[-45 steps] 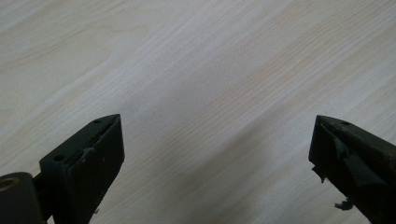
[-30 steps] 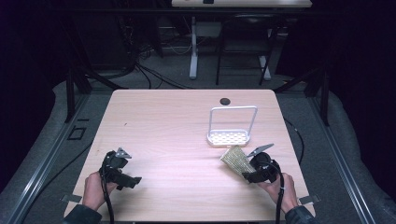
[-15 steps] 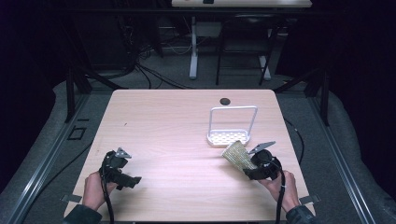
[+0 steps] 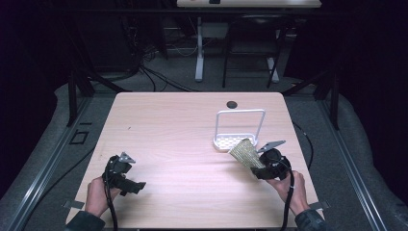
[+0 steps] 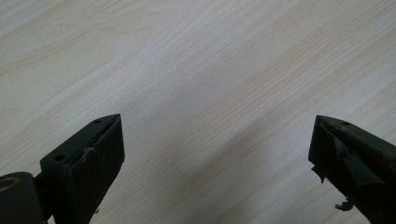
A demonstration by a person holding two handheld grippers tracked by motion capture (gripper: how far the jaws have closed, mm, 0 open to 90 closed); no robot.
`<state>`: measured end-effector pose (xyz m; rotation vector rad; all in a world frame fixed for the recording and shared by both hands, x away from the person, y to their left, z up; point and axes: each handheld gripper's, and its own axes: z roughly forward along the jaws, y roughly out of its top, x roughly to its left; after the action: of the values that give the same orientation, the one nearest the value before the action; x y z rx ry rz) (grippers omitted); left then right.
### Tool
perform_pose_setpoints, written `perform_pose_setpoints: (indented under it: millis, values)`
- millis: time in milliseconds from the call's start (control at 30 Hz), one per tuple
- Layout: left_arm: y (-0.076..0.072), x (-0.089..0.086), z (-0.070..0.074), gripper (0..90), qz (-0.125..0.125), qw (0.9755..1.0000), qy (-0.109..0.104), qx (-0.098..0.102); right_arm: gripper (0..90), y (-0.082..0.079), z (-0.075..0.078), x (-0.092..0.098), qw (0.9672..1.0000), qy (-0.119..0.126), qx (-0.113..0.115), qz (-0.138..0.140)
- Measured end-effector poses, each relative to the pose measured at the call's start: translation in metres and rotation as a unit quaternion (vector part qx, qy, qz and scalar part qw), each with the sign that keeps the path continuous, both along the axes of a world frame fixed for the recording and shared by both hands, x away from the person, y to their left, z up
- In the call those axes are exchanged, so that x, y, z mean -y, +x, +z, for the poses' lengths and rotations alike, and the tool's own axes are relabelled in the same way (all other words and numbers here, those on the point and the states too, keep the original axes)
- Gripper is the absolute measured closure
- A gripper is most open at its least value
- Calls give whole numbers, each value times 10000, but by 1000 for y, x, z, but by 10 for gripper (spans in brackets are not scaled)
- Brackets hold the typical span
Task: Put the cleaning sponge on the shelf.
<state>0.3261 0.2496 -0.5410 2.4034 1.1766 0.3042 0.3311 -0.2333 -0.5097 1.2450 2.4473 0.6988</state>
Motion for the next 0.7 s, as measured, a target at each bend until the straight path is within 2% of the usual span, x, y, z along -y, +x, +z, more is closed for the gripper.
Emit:
perform_pose_setpoints:
  millis: [700]
  values:
    - [0, 0, 0, 38, 9, 10000, 18, 15, 493, 19, 11, -10, 9997, -3, 250, -25]
